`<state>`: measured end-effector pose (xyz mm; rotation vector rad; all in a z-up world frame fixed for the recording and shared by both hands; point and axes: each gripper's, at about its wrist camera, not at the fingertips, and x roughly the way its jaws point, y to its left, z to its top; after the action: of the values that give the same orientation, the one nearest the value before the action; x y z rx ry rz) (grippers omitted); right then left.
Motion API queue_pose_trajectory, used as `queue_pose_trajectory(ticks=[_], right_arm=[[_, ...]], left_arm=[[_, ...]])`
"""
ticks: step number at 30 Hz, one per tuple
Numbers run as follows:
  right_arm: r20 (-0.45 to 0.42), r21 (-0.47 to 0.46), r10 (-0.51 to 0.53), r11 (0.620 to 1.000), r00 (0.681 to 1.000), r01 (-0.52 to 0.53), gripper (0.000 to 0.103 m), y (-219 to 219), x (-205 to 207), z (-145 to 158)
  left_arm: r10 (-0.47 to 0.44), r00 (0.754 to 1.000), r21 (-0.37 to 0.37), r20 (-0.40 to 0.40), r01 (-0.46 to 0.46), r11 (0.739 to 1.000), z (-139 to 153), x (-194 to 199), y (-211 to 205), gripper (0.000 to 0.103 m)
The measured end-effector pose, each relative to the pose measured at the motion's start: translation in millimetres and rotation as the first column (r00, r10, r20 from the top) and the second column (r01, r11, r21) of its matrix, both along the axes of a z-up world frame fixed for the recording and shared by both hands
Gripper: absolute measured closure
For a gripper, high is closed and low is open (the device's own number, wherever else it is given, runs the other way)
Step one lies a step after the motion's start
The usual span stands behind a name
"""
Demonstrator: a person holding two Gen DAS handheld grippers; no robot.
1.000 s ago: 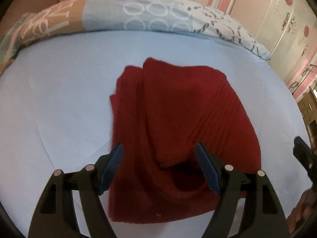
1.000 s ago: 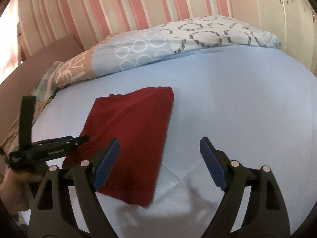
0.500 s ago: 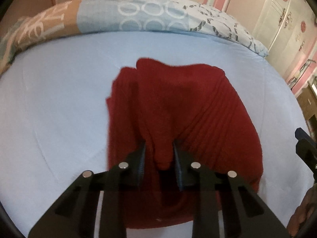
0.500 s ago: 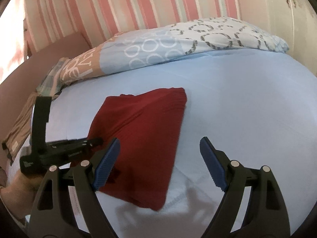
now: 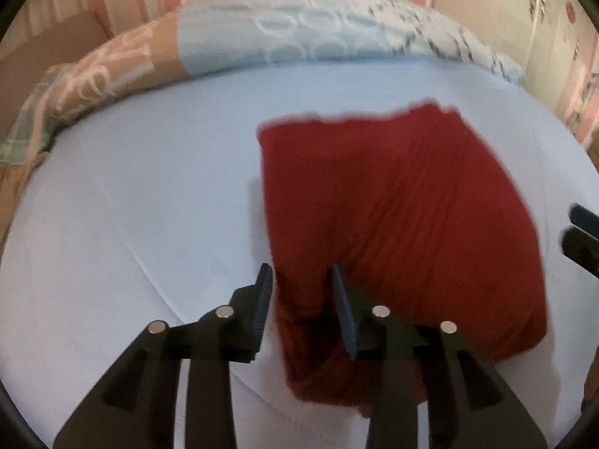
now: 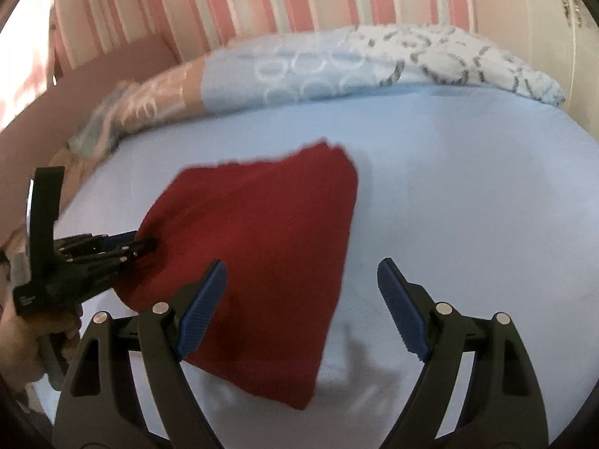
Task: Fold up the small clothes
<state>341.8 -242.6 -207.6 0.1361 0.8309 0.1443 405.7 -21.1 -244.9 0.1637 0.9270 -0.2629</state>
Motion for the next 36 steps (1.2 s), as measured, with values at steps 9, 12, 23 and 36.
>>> queue_pose_trajectory(ticks=[9, 12, 23, 36], right_arm=[[-0.083, -0.145, -0.035, 0.989, 0.996, 0.023, 0.016, -2.7, -2.8, -52.5], [0.006, -0.112, -0.012, 0.994, 1.0, 0.013, 0.017, 0.9, -12.4, -33.3], [-0.095, -0.228, -0.016, 0.974, 0.995, -0.006, 0.01, 15.5, 2.1, -56.7], [0.027, -0.157, -0.039, 0.987, 0.999, 0.042, 0.008, -15.7, -13.8, -12.8]], left_arm=[[0.064, 0.998, -0.215, -0.003, -0.063, 0.975, -3.7, -6.7, 43.0, 0.009], [0.055, 0.998, -0.22, 0.0, -0.053, 0.974, 0.4, -3.6, 40.2, 0.009], [0.044, 0.999, 0.014, 0.007, -0.045, 0.999, -20.2, -12.0, 25.2, 0.007], [0.056, 0.996, -0.217, 0.065, -0.041, 0.975, 38.2, -31.3, 50.7, 0.005]])
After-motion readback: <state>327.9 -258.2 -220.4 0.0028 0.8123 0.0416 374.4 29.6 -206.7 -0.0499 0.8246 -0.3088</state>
